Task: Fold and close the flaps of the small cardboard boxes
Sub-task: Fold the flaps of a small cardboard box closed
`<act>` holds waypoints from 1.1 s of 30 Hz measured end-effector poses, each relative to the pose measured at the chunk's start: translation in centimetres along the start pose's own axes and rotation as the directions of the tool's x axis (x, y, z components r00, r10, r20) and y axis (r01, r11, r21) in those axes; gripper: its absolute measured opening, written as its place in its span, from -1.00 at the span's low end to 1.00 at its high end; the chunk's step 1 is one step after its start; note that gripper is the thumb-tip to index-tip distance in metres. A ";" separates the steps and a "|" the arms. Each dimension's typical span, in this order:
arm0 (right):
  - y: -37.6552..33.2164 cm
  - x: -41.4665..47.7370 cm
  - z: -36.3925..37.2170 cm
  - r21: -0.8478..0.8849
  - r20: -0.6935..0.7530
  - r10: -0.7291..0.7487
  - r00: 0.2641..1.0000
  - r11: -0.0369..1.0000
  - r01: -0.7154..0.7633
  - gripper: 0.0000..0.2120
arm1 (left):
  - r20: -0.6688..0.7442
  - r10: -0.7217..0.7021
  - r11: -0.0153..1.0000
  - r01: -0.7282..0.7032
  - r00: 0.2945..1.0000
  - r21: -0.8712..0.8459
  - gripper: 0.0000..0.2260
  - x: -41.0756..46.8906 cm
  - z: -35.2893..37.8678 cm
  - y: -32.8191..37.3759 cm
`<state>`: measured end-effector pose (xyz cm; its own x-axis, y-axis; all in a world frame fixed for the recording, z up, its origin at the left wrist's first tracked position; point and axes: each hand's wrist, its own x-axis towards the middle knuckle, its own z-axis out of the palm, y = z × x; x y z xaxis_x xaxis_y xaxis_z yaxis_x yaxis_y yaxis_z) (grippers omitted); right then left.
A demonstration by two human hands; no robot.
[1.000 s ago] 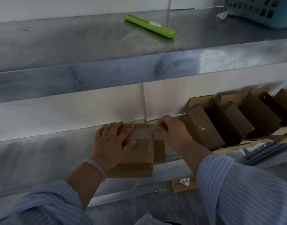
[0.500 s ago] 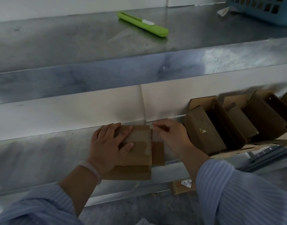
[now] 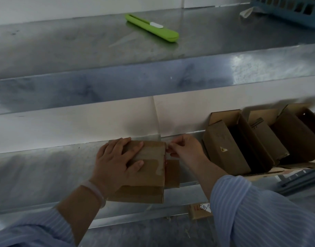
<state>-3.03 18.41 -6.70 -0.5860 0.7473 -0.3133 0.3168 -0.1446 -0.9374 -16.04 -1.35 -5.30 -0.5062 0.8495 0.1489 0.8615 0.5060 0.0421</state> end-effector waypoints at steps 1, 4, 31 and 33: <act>0.1 0.1 0.1 -0.034 -0.035 -0.014 0.999 0.999 0.013 -0.91 | 0.002 0.001 1.000 -0.001 1.000 0.003 -0.49 0.0 0.0 0.0; 0.1 -0.3 0.6 -0.240 -0.161 -0.157 0.974 0.964 0.115 -0.94 | 0.010 0.001 1.000 -0.001 1.000 -0.001 -0.48 0.0 -0.2 0.0; 2.1 2.2 2.4 -0.069 -0.013 -0.084 0.996 0.994 0.082 -0.86 | 0.039 -0.017 1.000 0.017 0.999 -0.009 -0.47 0.0 -0.4 0.1; 2.1 1.9 2.5 -0.119 -0.025 -0.123 0.992 0.986 0.119 -0.80 | 0.041 -0.018 1.000 0.018 0.999 -0.009 -0.46 -0.1 -0.4 0.1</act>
<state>-5.32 17.90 -9.62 -0.6019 0.7751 -0.1919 0.3311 0.0236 -0.9433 -15.89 -1.41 -4.92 -0.5228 0.8457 0.1071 0.8524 0.5201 0.0542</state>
